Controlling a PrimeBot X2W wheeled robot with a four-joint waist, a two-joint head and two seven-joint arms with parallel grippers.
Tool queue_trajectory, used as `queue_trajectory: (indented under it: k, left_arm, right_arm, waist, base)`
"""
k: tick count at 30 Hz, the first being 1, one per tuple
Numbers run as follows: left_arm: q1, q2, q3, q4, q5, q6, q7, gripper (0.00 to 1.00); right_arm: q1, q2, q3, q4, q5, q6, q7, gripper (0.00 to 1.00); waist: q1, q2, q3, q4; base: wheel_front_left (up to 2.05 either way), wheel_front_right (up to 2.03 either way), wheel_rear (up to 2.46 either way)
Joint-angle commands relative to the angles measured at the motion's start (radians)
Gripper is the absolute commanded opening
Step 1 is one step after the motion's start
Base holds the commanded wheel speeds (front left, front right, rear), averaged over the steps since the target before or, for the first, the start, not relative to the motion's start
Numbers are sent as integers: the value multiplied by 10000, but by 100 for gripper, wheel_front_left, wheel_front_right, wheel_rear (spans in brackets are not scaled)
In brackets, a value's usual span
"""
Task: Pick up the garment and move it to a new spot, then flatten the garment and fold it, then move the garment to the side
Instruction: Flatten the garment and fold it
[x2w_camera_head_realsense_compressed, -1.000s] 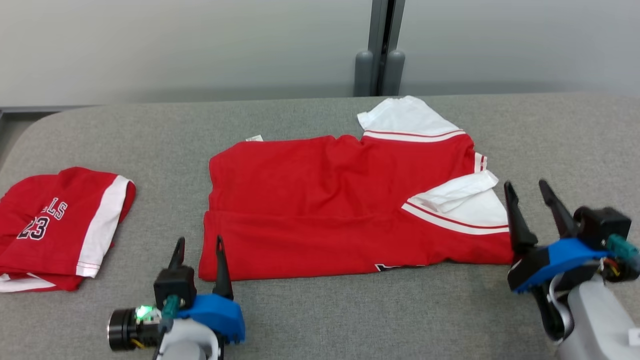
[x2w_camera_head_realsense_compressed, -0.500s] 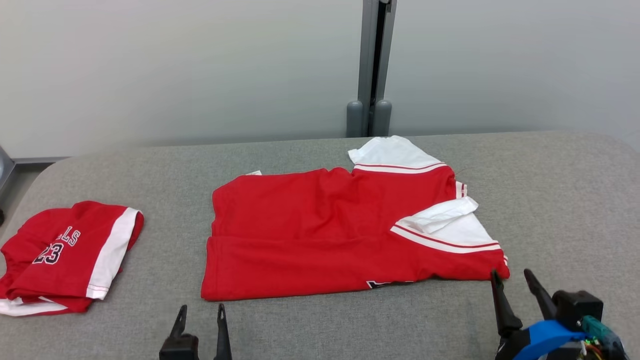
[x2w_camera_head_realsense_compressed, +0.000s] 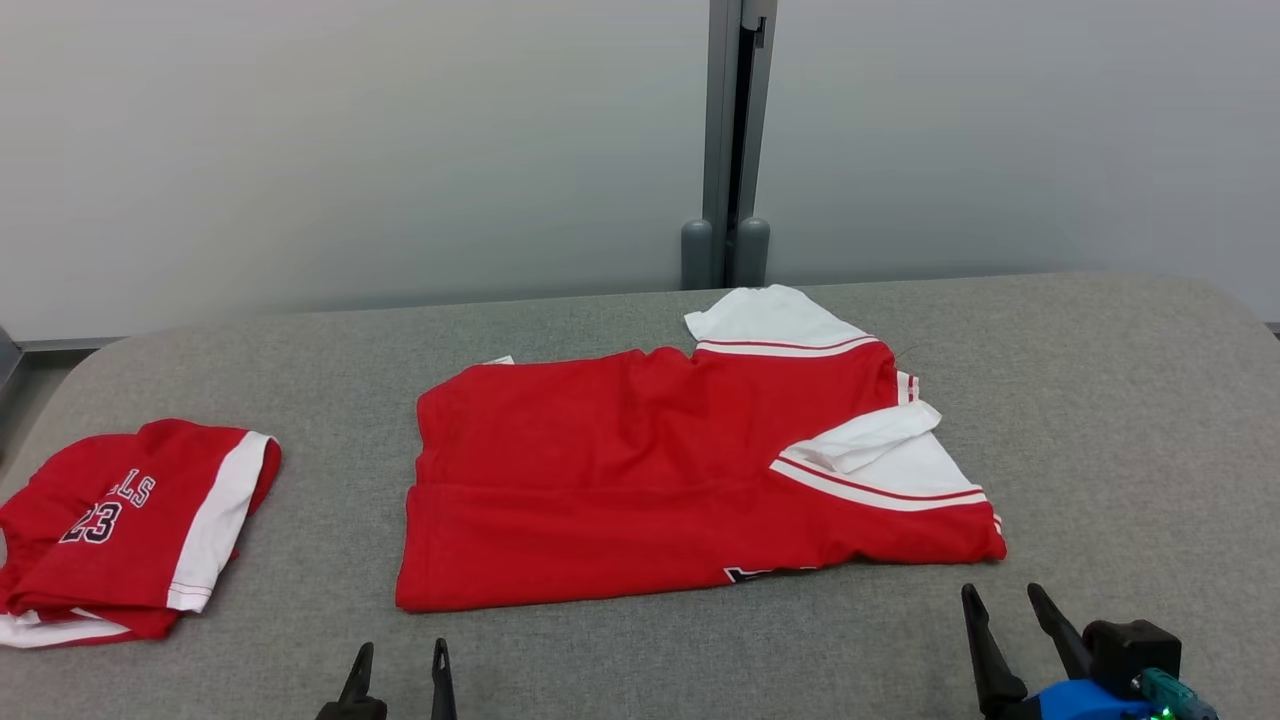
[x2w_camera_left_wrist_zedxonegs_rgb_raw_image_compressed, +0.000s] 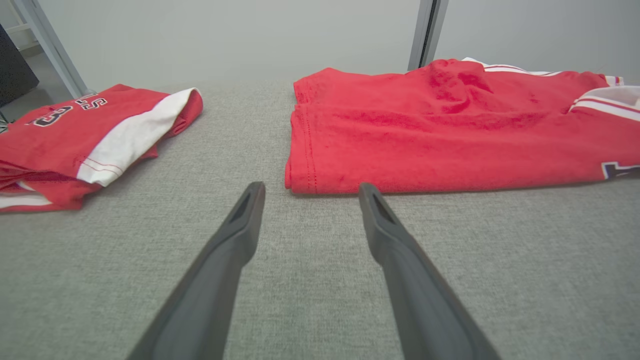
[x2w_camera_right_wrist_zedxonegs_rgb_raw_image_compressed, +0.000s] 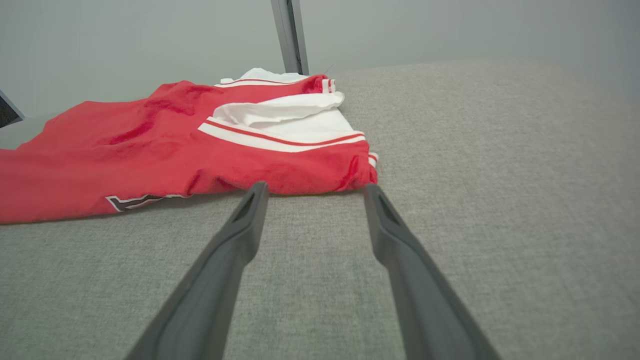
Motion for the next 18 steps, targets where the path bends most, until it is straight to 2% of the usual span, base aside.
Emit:
queue_trajectory:
  k: [1,9,18]
  left_arm:
    - [-161,-11,45,30,-68,-39,-25,100]
    - [-1403,-17,52,496,-480,-262,-27,100]
    - [-2890,-10,297,1810,-1114,166,-25,100]
  right_arm:
    - [-163,-44,24,12,31,0,-30,100]
    - [-998,-340,338,-108,216,0,-31,100]
    - [-1911,-467,738,-239,540,0,-31,100]
  waist:
    - [1,0,71,12]
    - [1,0,1222,-17]
    - [1,0,2395,-166]
  base:
    - [0,0,0]
    - [0,0,0]
    - [0,0,0]
